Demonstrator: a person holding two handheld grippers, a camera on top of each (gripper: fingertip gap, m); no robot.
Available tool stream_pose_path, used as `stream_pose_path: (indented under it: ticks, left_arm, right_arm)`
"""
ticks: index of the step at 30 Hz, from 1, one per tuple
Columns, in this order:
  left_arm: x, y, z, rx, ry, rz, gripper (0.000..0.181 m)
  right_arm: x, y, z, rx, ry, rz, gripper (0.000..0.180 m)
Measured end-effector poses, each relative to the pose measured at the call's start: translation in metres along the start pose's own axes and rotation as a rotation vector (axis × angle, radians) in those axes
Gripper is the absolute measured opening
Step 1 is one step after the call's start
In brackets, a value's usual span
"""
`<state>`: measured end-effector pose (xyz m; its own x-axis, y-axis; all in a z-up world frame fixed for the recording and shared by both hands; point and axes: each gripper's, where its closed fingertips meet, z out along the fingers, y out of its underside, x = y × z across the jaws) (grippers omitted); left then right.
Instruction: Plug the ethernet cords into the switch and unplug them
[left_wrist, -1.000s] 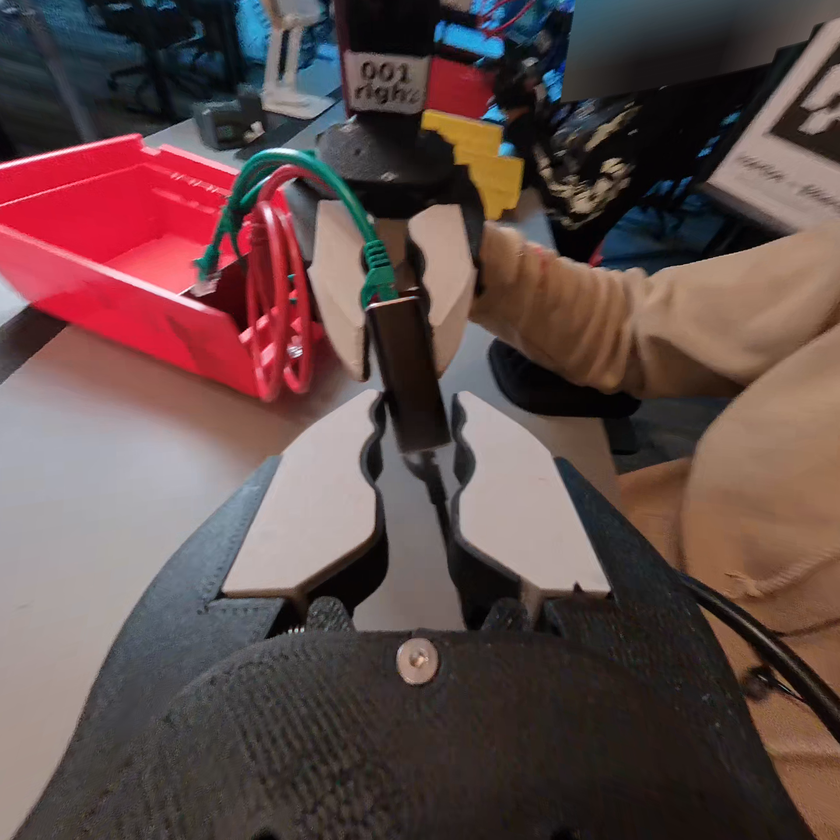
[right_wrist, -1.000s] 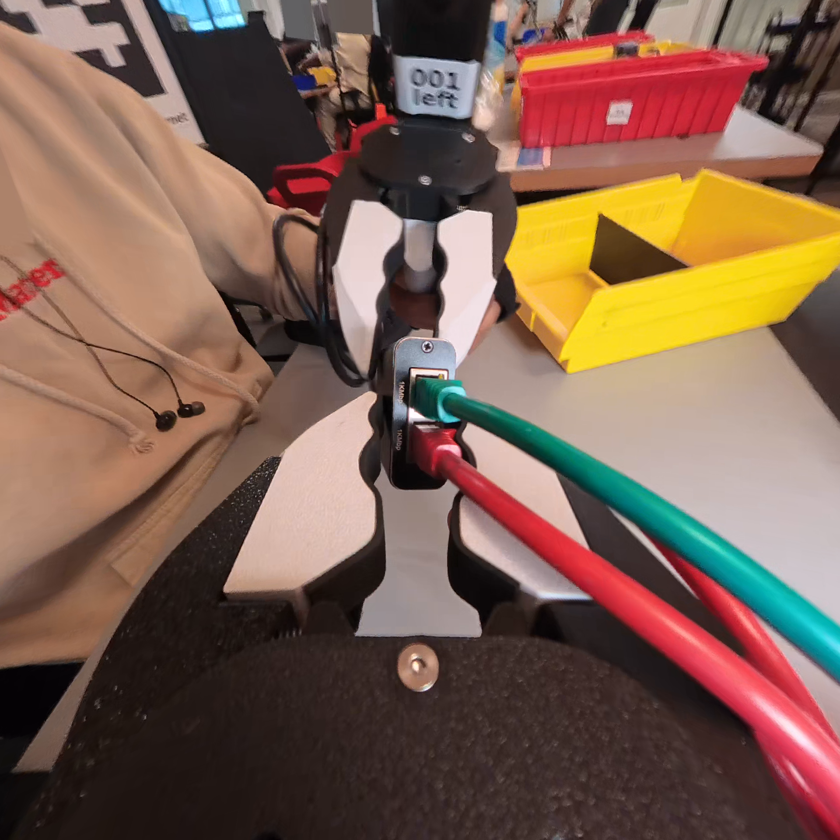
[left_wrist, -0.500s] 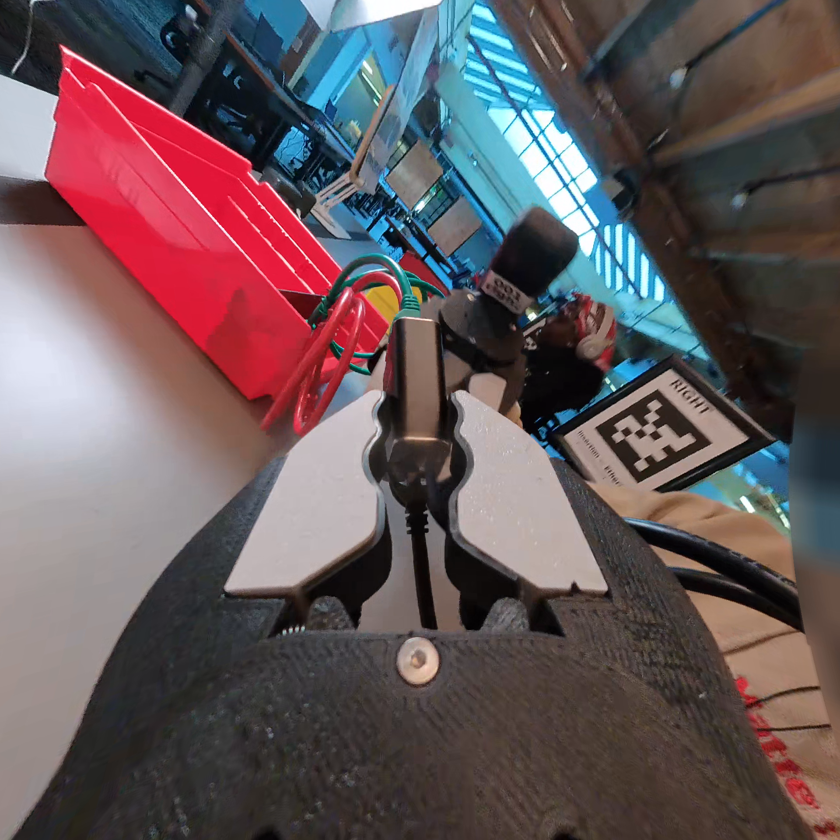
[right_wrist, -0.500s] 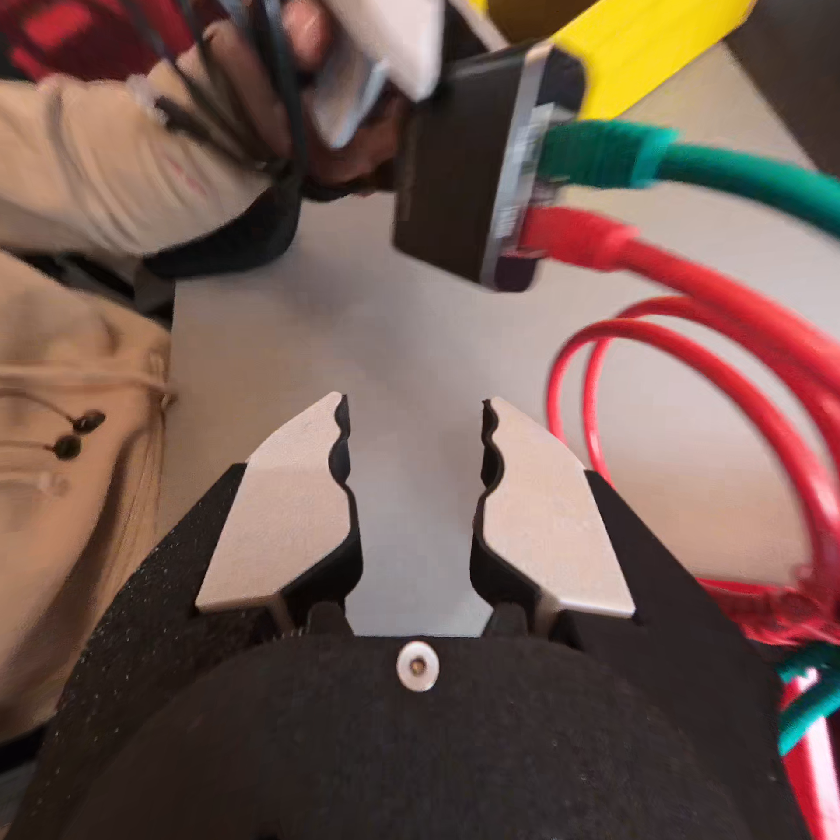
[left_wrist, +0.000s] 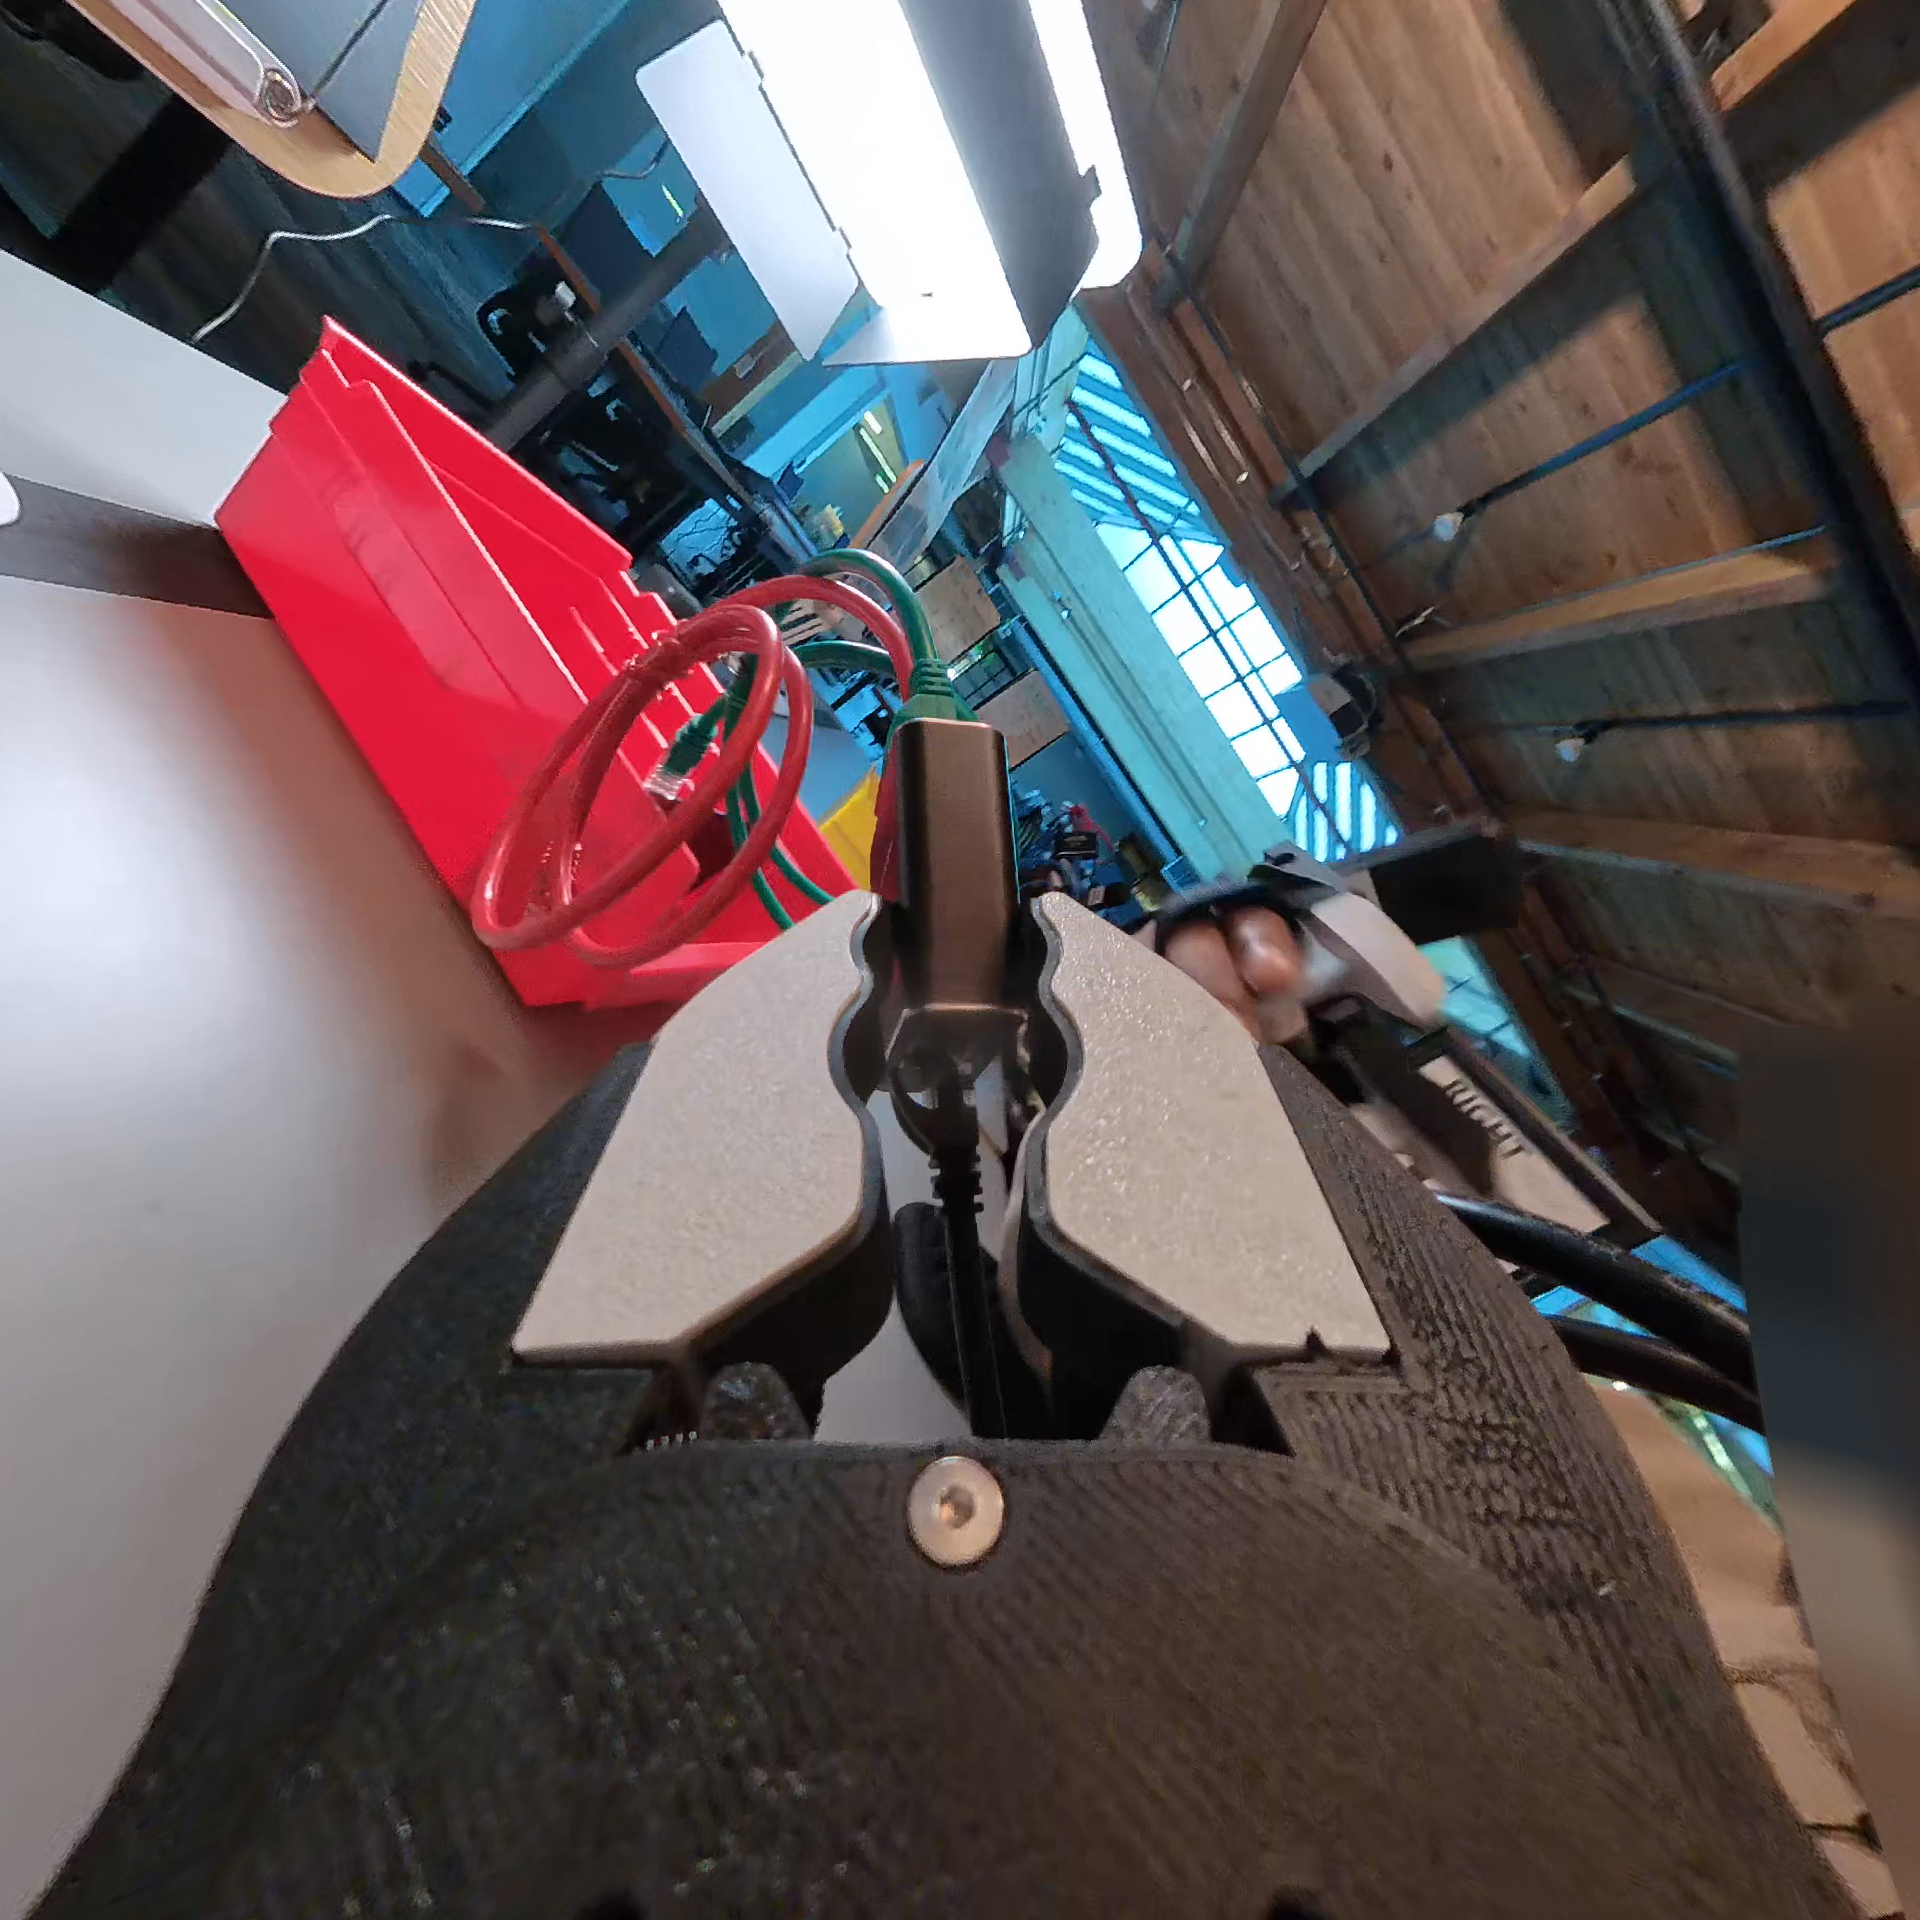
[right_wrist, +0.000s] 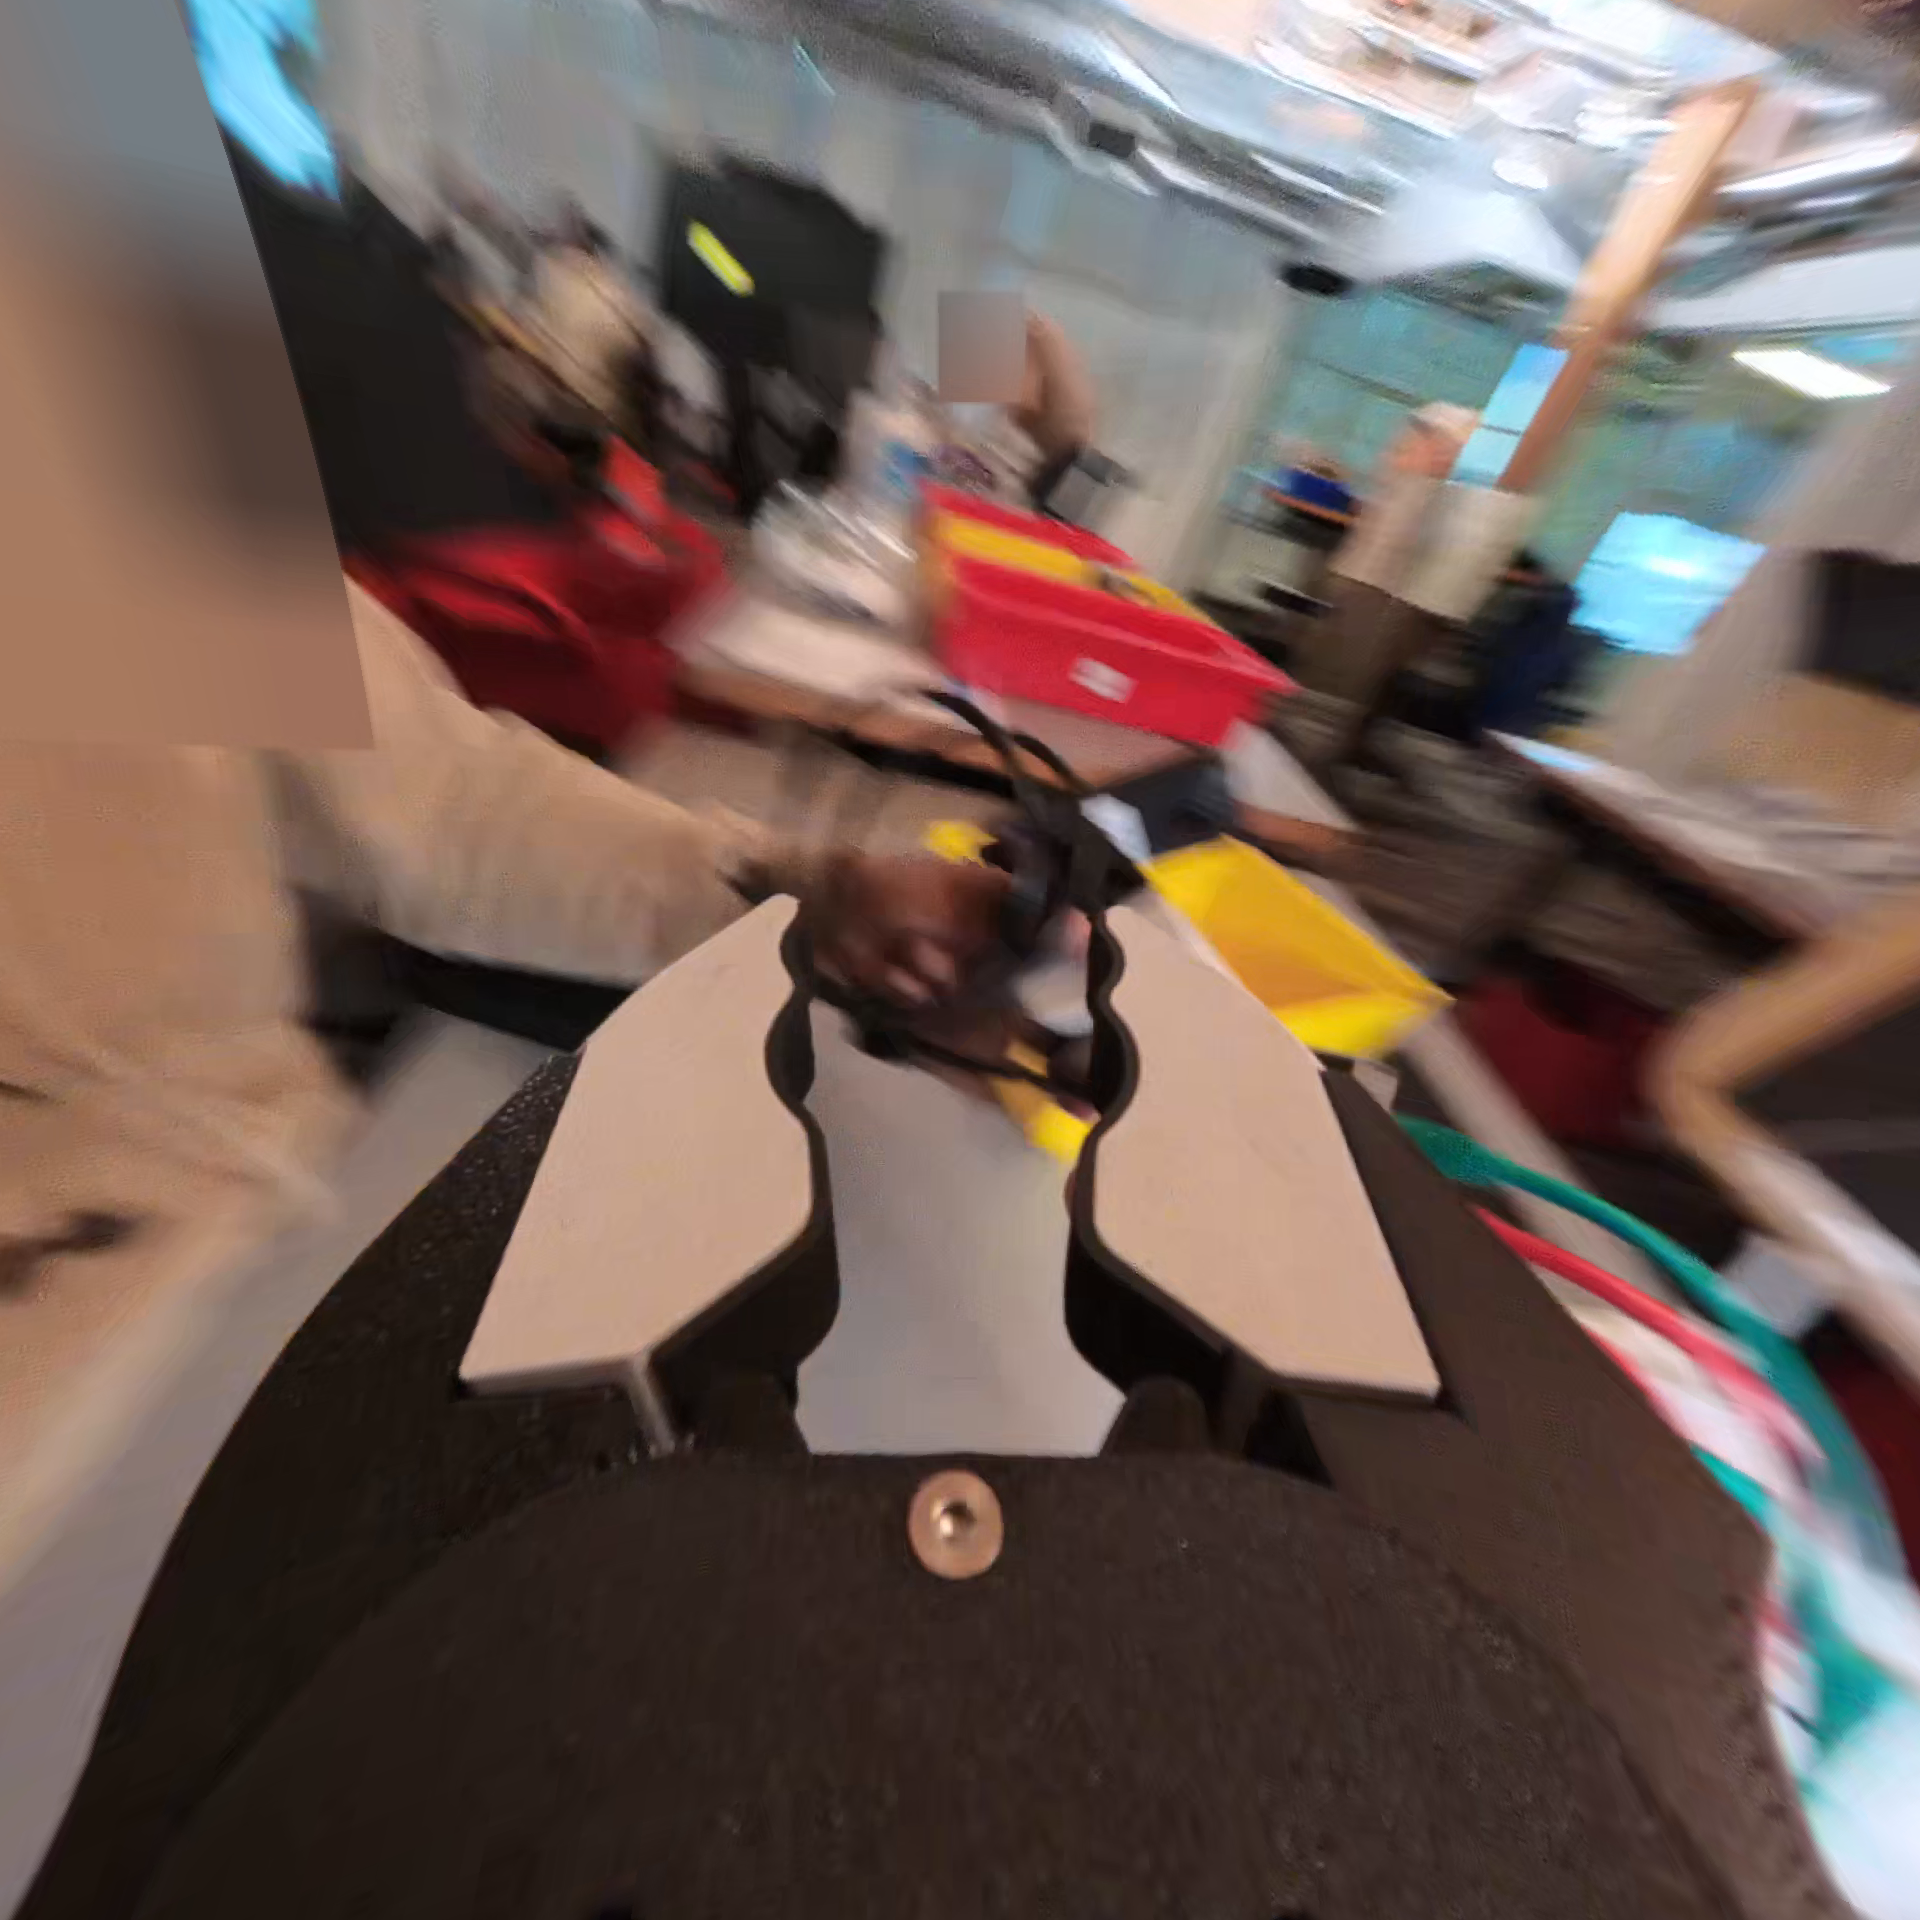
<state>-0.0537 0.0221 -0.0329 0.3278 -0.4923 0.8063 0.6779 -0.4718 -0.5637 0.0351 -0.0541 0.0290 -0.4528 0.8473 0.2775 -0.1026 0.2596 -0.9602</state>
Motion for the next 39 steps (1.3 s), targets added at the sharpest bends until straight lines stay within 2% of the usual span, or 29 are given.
stream_pose_path:
  ticks: [3,7,10,12,16,18,19,21,25,31,36,39]
  left_arm:
    - [0.005,0.002,0.004,0.024,0.023,-0.044,0.024]
    - [0.009,0.009,0.012,0.046,0.042,-0.110,0.024]
    - [0.006,0.015,0.018,0.055,0.045,-0.161,0.024]
    - [0.004,0.018,0.020,0.070,0.049,-0.209,0.024]
    - [0.004,0.028,0.027,0.062,0.074,-0.261,0.026]
    - [0.005,0.027,0.027,0.065,0.085,-0.242,0.027]
    - [0.006,0.024,0.026,0.061,0.084,-0.210,0.030]
    - [0.005,0.014,0.020,0.076,0.070,-0.134,0.036]
    - [0.000,-0.008,0.004,0.100,0.008,0.004,0.037]
    - [0.006,-0.027,-0.010,0.147,0.016,0.057,0.033]
    - [0.007,-0.025,-0.008,0.125,0.029,0.064,0.031]
    - [0.003,-0.024,-0.008,0.117,0.023,0.065,0.030]
  right_arm:
    - [0.048,0.039,-0.011,-0.301,0.337,-0.328,0.058]
    - [0.069,0.082,-0.001,-0.523,0.477,-0.652,0.069]
    - [0.072,0.096,0.009,-0.556,0.548,-0.911,0.072]
    - [0.070,0.103,0.016,-0.564,0.570,-1.005,0.068]
    - [0.070,0.104,0.014,-0.526,0.656,-1.147,0.042]
    - [0.068,0.097,0.009,-0.488,0.661,-1.131,0.026]
    - [0.070,0.094,0.007,-0.483,0.658,-1.089,0.024]
    - [0.075,0.086,0.000,-0.451,0.657,-0.961,0.024]
    - [0.091,0.056,-0.023,-0.373,0.689,-0.703,0.024]
    - [0.135,0.006,-0.075,-0.267,0.707,-0.318,0.023]
    - [0.189,-0.025,-0.117,-0.231,0.727,-0.148,0.024]
    - [0.224,-0.036,-0.139,-0.230,0.770,-0.138,0.024]
